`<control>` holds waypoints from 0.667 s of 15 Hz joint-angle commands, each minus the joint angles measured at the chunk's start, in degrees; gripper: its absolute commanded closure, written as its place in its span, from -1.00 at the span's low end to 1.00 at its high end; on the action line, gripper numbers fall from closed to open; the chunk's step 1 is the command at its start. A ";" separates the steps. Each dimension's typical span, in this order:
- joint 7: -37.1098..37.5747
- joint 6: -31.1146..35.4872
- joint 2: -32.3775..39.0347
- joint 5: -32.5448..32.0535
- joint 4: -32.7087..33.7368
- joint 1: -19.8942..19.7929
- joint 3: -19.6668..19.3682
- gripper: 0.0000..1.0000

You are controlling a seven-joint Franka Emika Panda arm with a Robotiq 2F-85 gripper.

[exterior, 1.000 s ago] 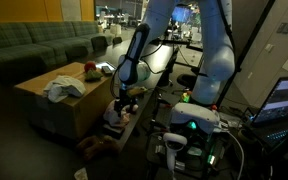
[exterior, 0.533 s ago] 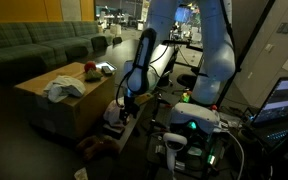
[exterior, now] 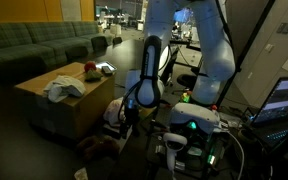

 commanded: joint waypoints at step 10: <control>4.68 8.78 13.03 -11.37 6.94 2.01 -1.81 -1.00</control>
